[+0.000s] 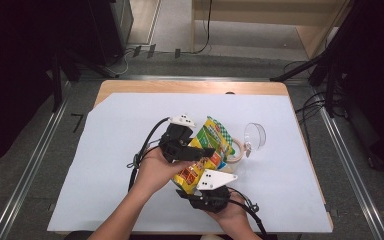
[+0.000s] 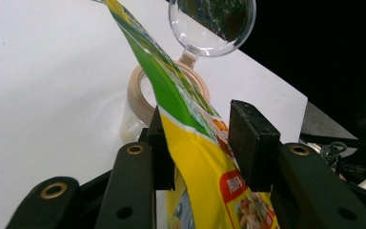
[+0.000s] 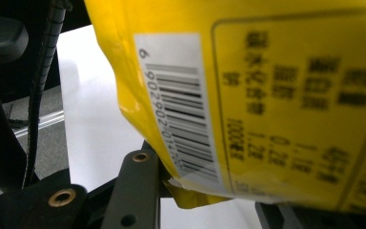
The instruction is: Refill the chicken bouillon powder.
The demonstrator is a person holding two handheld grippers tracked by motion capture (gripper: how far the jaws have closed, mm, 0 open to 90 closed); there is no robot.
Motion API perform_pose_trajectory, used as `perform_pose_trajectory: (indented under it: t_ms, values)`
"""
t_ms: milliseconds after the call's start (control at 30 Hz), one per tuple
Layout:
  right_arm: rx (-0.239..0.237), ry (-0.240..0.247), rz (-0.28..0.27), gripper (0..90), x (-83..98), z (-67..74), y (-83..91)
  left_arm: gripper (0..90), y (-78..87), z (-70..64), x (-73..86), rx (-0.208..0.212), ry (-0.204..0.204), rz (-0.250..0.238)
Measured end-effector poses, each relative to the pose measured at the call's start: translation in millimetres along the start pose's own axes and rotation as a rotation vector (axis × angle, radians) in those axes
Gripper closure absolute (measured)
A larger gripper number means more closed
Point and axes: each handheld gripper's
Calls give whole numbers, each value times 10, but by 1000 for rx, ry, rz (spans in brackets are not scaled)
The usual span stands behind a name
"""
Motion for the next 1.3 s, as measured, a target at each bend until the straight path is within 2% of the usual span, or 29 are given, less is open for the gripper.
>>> perform_pose_trajectory:
  t_ms: [133, 233, 400, 533, 800, 900, 1133, 1300]
  values:
    - [3, 7, 11, 689, -60, -25, 13, 638, -4, 70, -45, 6, 28, 9]
    - [8, 24, 8, 671, -105, -26, 15, 641, 8, 110, -57, 14, 53, -7]
    - [8, 35, 3, 657, -148, -32, 11, 642, 13, 160, -90, 26, 62, 0]
    - [1, 32, 0, 639, -189, -20, 17, 643, 12, 204, -138, 40, 76, 24]
    - [1, 18, -21, 633, -219, -39, 20, 641, -20, 254, -196, 64, 71, 40]
    - [3, 20, -21, 633, -189, -40, 14, 641, -34, 243, -197, 57, 62, 53]
    - [-4, 16, -26, 630, -177, -35, 3, 650, -42, 218, -213, 54, 58, 46]
    - [-4, 15, -30, 618, -189, -27, 4, 646, -35, 197, -236, 35, 50, 50]
Point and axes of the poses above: each handheld gripper's, and its own axes: y roughly backward along the jaws, x roughly out of its underside, z roughly to its left, and after that the axes turned 14 degrees about -y, right-handed
